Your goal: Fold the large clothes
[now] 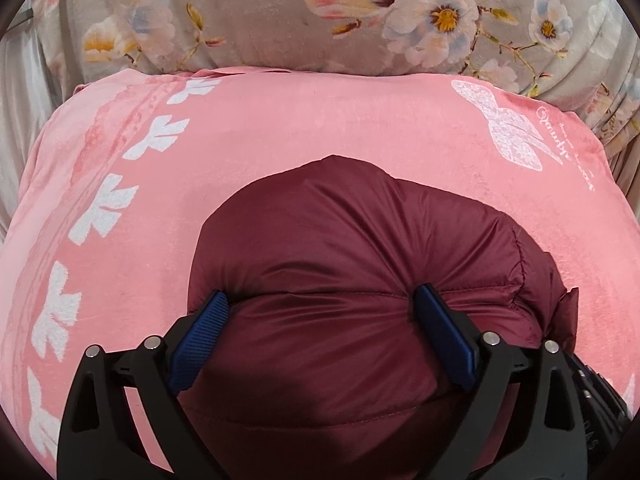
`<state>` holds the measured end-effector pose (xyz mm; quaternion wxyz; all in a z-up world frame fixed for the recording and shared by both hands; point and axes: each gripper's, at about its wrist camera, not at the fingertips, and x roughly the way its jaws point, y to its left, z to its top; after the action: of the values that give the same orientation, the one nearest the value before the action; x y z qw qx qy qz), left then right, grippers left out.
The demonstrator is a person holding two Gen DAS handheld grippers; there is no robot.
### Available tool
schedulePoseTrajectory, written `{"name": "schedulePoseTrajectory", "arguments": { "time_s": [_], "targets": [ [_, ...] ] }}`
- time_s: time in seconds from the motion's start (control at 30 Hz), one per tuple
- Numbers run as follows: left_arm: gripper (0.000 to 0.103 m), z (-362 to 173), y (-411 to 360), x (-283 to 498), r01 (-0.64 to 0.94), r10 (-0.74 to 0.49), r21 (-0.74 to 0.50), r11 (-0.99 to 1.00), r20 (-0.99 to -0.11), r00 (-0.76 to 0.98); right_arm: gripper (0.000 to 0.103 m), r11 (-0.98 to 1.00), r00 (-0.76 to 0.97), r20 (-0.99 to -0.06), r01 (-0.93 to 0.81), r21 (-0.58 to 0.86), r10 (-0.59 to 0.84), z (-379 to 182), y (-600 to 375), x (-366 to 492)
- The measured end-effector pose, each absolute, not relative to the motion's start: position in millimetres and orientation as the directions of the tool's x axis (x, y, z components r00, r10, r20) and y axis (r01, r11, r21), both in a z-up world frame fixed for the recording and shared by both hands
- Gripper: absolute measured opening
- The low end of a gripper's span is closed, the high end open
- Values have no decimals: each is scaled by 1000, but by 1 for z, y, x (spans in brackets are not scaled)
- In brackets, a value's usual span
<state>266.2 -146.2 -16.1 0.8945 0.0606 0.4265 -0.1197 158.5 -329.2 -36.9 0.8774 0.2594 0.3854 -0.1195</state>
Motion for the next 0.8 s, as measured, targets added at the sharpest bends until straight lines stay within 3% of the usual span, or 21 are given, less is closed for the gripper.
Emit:
{"name": "schedulePoseTrajectory", "arguments": {
  "time_s": [0.8],
  "targets": [
    [98,-33,-152,260,239,-110,76,968,-727,678,5,845,713,-700,403,352,-49,-46,-319,153]
  ]
}}
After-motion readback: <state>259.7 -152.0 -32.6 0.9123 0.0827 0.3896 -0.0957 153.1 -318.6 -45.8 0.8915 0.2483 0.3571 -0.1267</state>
